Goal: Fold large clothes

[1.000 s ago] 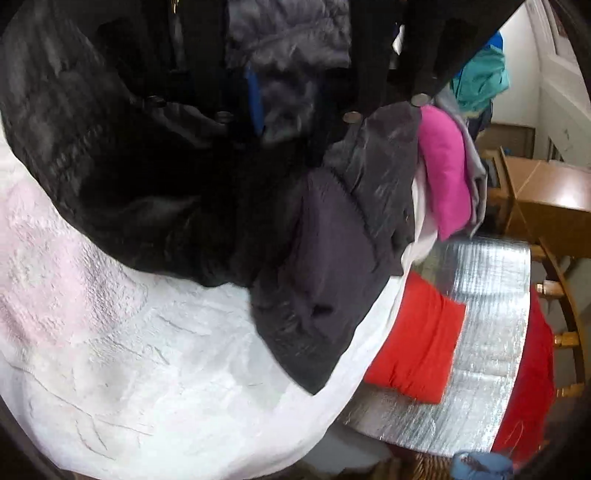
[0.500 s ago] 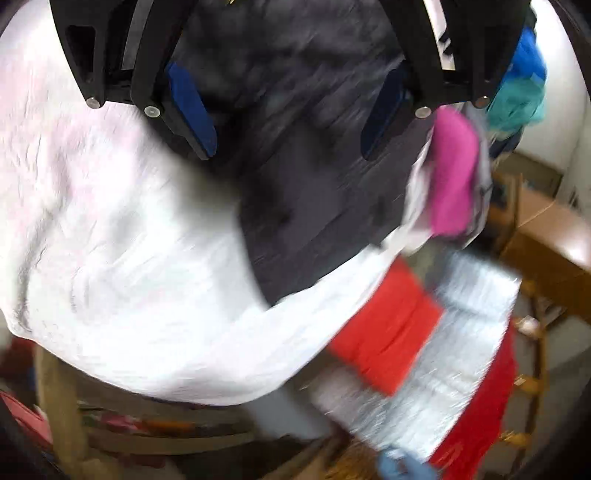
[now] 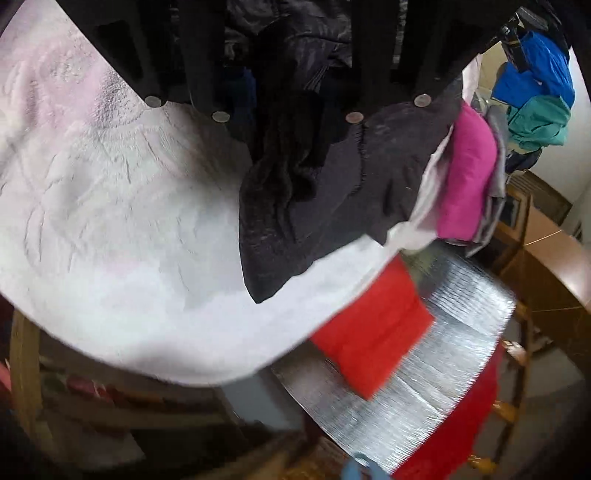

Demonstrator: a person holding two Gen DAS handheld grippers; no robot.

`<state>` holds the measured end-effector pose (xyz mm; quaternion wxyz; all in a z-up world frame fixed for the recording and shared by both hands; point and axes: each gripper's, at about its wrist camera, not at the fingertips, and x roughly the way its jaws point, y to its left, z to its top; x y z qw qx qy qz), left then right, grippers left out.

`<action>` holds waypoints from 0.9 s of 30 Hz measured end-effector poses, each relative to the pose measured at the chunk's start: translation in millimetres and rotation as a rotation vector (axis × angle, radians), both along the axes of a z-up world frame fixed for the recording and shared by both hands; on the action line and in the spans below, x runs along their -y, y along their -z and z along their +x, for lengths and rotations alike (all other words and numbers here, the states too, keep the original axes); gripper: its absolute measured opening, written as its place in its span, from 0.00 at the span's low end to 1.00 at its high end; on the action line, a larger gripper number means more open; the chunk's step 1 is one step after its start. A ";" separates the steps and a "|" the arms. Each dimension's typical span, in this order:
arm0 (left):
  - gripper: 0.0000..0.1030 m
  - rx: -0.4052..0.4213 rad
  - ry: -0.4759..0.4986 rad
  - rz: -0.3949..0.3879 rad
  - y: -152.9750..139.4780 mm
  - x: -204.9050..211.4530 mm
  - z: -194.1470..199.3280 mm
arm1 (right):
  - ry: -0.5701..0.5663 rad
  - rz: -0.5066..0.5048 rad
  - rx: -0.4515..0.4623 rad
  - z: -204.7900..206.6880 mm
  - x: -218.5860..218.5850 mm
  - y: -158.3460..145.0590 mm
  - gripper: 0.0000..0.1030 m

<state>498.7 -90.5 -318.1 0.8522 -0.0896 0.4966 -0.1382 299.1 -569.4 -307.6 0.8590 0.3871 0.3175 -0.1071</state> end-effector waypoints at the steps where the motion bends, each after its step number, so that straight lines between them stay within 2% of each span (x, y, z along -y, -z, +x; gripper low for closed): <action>1: 0.49 -0.002 -0.001 0.036 2.2 3.9 0.1 | 0.002 0.002 -0.014 -0.9 0.3 2.7 0.27; 4: 0.53 -0.064 -0.007 0.069 19.6 7.7 6.2 | 0.003 0.040 -0.149 8.6 4.8 34.2 0.28; 6: 0.54 -0.065 -0.015 0.063 18.3 5.8 4.8 | 0.013 0.084 -0.141 4.7 8.8 42.4 0.31; 7: 0.54 -0.064 -0.017 0.064 15.7 5.4 3.7 | 0.019 0.092 -0.133 1.2 9.9 36.9 0.36; 8: 0.54 -0.053 -0.016 0.065 10.2 4.7 0.0 | 0.025 0.093 -0.130 -1.8 10.5 30.9 0.53; 9: 0.54 -0.044 -0.016 0.066 6.8 3.7 -3.0 | 0.035 0.091 -0.117 -7.9 10.6 22.3 0.63; 10: 0.54 -0.025 -0.019 0.071 1.2 3.4 -7.6 | 0.046 0.084 -0.104 -14.6 10.0 15.9 0.78; 12: 0.54 0.037 -0.019 0.095 -13.2 4.4 -20.7 | 0.081 0.049 -0.065 -30.3 6.8 0.9 0.79; 16: 0.56 0.183 -0.008 0.182 -43.6 10.9 -55.8 | 0.076 0.035 -0.001 -50.0 -1.4 -20.0 0.79; 22: 0.58 0.343 0.023 0.268 -77.9 15.8 -106.1 | 0.030 0.017 0.078 -77.3 -20.4 -38.3 0.79; 27: 0.59 0.433 0.051 0.328 -95.0 15.4 -139.6 | 0.013 -0.016 0.158 -109.4 -39.7 -53.8 0.79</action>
